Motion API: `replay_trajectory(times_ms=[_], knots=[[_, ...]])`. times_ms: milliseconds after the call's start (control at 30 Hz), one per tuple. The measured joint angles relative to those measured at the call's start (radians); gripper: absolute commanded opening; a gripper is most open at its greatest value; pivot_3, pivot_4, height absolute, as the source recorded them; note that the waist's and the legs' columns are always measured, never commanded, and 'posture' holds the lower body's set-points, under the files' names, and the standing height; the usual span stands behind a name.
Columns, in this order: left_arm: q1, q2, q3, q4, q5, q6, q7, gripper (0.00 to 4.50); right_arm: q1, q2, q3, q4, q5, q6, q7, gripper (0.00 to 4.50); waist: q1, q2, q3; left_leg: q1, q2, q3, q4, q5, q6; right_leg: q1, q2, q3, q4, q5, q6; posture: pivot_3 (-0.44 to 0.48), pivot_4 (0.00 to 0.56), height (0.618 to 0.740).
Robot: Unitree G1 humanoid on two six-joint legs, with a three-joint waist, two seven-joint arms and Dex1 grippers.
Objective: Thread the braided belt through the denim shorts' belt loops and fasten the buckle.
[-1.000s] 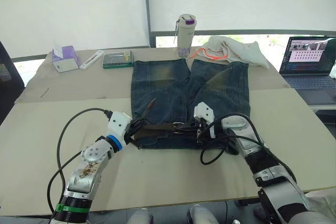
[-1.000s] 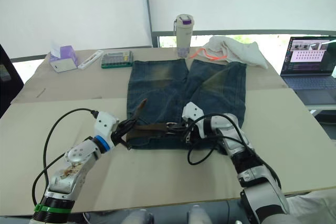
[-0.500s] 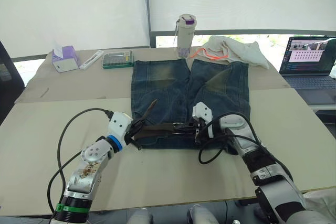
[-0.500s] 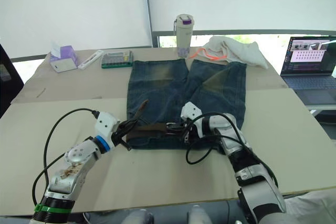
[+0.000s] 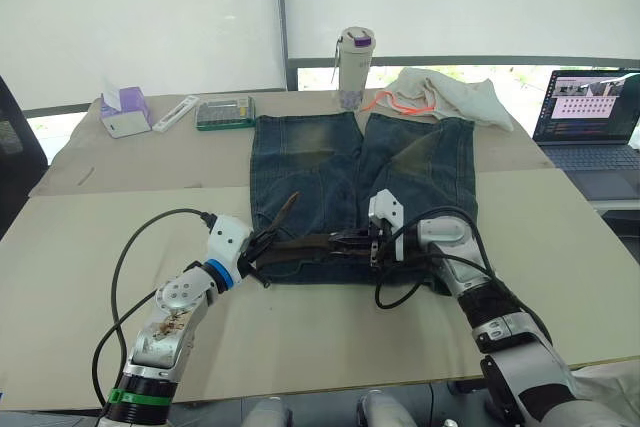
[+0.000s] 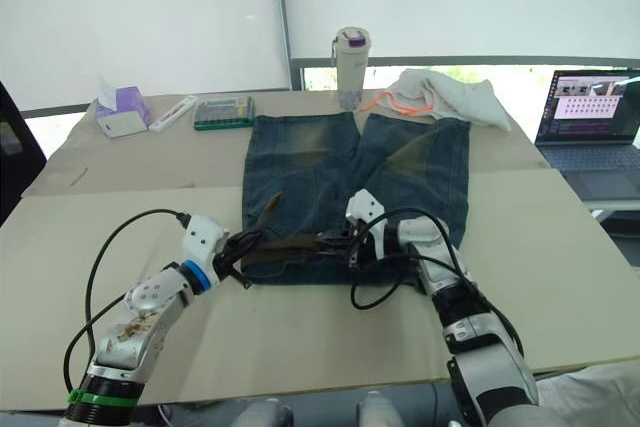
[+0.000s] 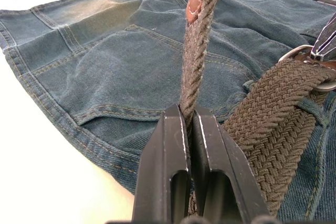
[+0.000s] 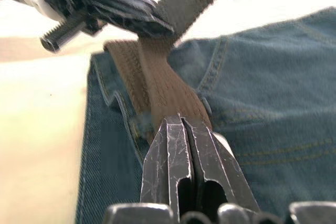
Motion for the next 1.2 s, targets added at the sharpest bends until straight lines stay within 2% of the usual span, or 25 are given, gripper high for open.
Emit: replay_trajectory(times_ms=[600, 1200], knots=[[0.000, 0.000, 0.000, 0.000, 0.000, 0.006, -0.006, 0.00, -0.034, -0.003, 0.006, 0.077, -0.070, -0.053, -0.019, 0.03, -0.001, 0.000, 0.000, 0.000, 0.000, 0.000, 0.000, 0.000, 0.000, 0.000, 0.000, 0.000, 0.001, 0.000, 0.000, 0.000, 0.150, 0.740], [-0.003, 0.000, -0.003, 0.000, 0.004, 0.007, -0.010, 0.00, -0.058, -0.022, 0.072, 0.055, -0.143, -0.038, -0.019, 0.03, -0.003, 0.000, -0.003, 0.003, 0.000, 0.000, 0.000, 0.000, 0.000, 0.001, 0.000, 0.000, 0.001, 0.000, 0.000, 0.000, 0.150, 0.740]])
